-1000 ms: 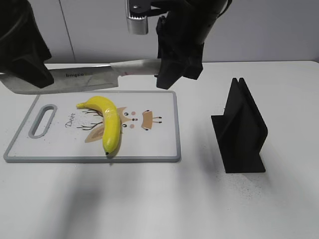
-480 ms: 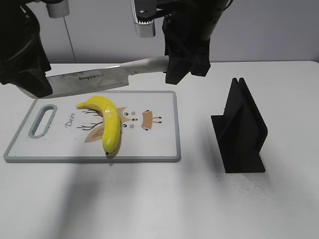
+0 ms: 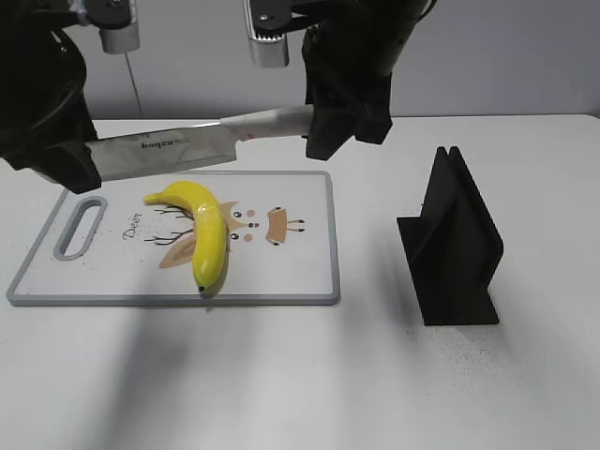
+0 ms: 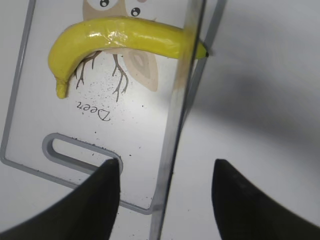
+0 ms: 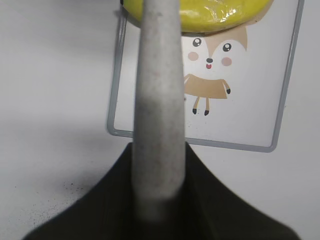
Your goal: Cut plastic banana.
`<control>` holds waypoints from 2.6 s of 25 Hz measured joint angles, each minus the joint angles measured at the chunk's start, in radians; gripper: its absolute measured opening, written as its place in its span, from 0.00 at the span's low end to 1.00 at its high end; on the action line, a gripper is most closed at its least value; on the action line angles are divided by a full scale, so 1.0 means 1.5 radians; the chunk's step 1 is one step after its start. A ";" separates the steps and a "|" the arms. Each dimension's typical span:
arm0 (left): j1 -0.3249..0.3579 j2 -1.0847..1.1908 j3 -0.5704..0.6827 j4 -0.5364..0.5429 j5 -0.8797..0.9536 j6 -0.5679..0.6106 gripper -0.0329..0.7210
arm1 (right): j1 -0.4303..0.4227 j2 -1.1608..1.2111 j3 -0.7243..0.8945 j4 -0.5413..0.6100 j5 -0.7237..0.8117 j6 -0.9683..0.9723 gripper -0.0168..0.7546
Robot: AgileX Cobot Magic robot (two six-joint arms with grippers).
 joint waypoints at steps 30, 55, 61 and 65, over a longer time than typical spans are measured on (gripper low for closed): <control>0.000 0.138 -0.006 0.052 -0.158 0.013 0.04 | -0.041 0.142 -0.112 -0.018 0.000 -0.007 0.23; 0.040 0.345 -0.143 -0.032 -0.113 0.049 0.06 | -0.088 0.284 -0.150 0.044 -0.016 -0.026 0.23; 0.042 0.355 -0.152 -0.042 -0.103 0.052 0.06 | -0.091 0.290 -0.152 0.045 -0.013 -0.026 0.23; 0.043 0.356 -0.152 -0.043 -0.103 0.052 0.06 | -0.091 0.291 -0.153 0.046 -0.013 -0.026 0.23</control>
